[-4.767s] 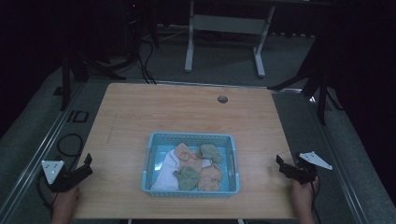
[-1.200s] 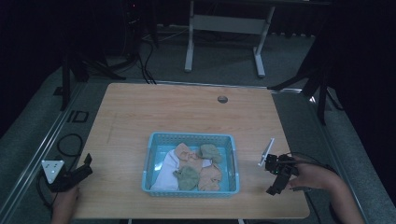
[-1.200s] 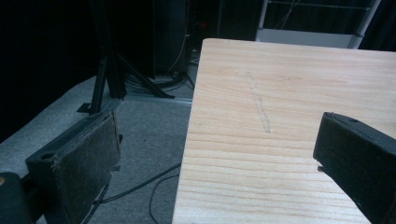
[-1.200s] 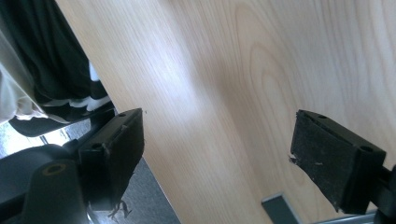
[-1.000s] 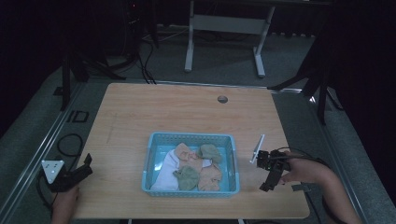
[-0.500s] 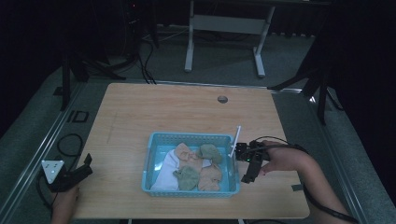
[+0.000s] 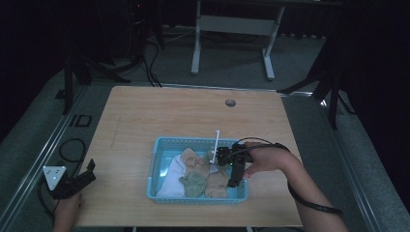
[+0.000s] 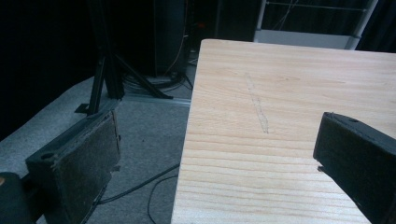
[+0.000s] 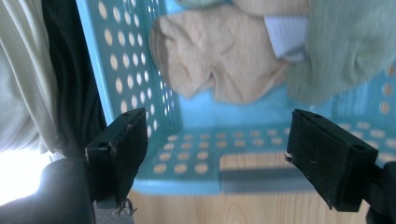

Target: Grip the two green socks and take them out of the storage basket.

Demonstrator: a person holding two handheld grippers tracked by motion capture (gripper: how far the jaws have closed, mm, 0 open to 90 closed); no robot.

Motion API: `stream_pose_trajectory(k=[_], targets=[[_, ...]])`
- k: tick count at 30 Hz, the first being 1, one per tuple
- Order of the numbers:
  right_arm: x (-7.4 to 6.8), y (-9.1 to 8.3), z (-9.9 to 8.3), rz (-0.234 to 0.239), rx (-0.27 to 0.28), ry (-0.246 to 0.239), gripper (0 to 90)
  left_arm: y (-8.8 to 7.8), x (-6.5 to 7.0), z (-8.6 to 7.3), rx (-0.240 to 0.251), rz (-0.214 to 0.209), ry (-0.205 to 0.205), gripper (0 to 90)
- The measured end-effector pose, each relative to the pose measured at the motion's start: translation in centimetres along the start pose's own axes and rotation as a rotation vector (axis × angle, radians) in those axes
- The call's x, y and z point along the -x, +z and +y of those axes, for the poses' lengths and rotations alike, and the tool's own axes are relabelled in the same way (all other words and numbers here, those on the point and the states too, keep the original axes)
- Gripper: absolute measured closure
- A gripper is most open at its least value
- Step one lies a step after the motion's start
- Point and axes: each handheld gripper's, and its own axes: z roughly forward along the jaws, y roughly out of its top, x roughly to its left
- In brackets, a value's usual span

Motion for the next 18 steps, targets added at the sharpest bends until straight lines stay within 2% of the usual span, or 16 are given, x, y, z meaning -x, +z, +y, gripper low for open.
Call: stream_pose_trajectory(k=[13,18], targets=[[-0.5,1.3,5.6,0.010,0.017,-0.106,21.0,0.0,0.0,0.0,0.001,-0.004,0.001,0.7],[-0.8,1.6,7.2,0.016,0.011,-0.136,21.5,0.0,0.0,0.0,0.001,-0.006,0.001,0.7]])
